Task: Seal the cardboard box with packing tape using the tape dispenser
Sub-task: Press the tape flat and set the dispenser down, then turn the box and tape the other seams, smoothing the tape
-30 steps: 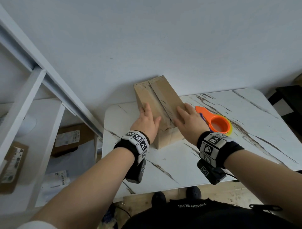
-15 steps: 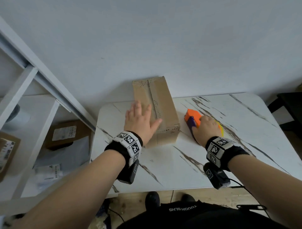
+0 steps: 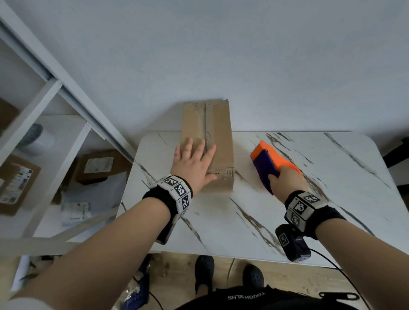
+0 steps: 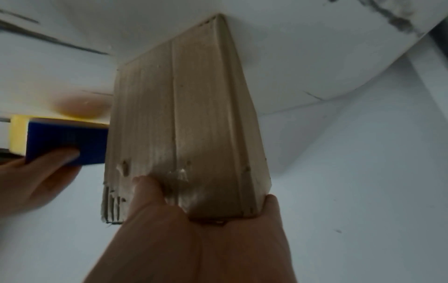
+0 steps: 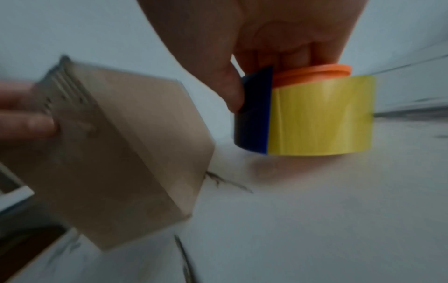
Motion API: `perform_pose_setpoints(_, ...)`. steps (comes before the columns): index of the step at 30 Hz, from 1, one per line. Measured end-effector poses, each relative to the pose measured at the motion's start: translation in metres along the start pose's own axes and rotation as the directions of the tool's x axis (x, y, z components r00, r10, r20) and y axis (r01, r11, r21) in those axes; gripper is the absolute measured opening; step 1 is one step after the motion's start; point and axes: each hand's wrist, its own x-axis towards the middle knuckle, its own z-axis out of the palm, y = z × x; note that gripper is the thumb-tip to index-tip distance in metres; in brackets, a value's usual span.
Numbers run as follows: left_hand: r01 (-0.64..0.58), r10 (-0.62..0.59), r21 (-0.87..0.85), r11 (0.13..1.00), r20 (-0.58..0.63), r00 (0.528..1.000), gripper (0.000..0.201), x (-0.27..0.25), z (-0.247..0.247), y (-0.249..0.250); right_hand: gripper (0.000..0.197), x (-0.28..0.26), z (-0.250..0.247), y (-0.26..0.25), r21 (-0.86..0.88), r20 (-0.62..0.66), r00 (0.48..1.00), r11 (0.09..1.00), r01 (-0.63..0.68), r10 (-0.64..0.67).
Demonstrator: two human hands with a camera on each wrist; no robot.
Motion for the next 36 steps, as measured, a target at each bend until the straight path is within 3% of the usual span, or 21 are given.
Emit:
perform_pose_setpoints(3, 0.026, -0.026, -0.077, 0.997, 0.001, 1.000, 0.082, -0.002, -0.010, 0.004, 0.024, 0.000, -0.026, -0.004, 0.211, -0.115, 0.992, 0.974, 0.080, -0.057)
perform_pose_setpoints(5, 0.044, -0.059, -0.201, 0.979, -0.067, 0.996, 0.076, -0.004, -0.023, 0.009, 0.026, -0.003, -0.045, -0.010, 0.317, -0.219, 0.974, 0.940, 0.130, -0.061)
perform_pose_setpoints(9, -0.056, -0.091, -0.585, 0.809, -0.219, 0.971, 0.047, -0.005, -0.058, 0.016, 0.043, -0.014, -0.084, -0.027, 0.469, -0.378, 0.923, 0.845, 0.256, -0.070)
perform_pose_setpoints(12, -0.060, -0.170, -0.798, 0.599, -0.201, 0.965, 0.039, -0.002, -0.082, 0.016, 0.048, -0.026, -0.103, -0.040, 0.508, -0.377, 0.913, 0.790, 0.343, -0.154)
perform_pose_setpoints(16, 0.123, -0.136, -0.987, 0.099, 0.109, 0.985, 0.024, -0.004, -0.096, 0.010, 0.045, -0.035, -0.107, -0.054, 0.528, -0.377, 0.891, 0.731, 0.432, -0.254)
perform_pose_setpoints(18, 0.163, -0.098, -0.986, -0.020, 0.164, 0.982, 0.018, -0.012, -0.098, 0.007, 0.045, -0.037, -0.106, -0.059, 0.537, -0.379, 0.883, 0.711, 0.454, -0.278)
perform_pose_setpoints(24, 0.163, -0.141, -0.985, -0.051, 0.169, 0.975, 0.012, -0.026, -0.091, -0.008, 0.045, -0.040, -0.101, -0.071, 0.539, -0.357, 0.862, 0.674, 0.505, -0.361)
perform_pose_setpoints(27, 0.163, -0.226, -0.986, -0.035, 0.167, 0.960, 0.017, -0.027, -0.088, -0.015, 0.046, -0.043, -0.101, -0.078, 0.514, -0.334, 0.844, 0.670, 0.536, -0.419)
perform_pose_setpoints(31, 0.183, -0.323, -0.983, 0.030, 0.164, 0.932, 0.010, -0.027, -0.079, -0.024, 0.047, -0.049, -0.098, -0.086, 0.431, -0.262, 0.841, 0.723, 0.540, -0.473)
perform_pose_setpoints(36, 0.211, -0.325, -0.976, 0.050, 0.184, 0.928, 0.009, -0.031, -0.055, -0.032, 0.045, -0.047, -0.089, -0.089, 0.345, -0.168, 0.861, 0.790, 0.508, -0.480)
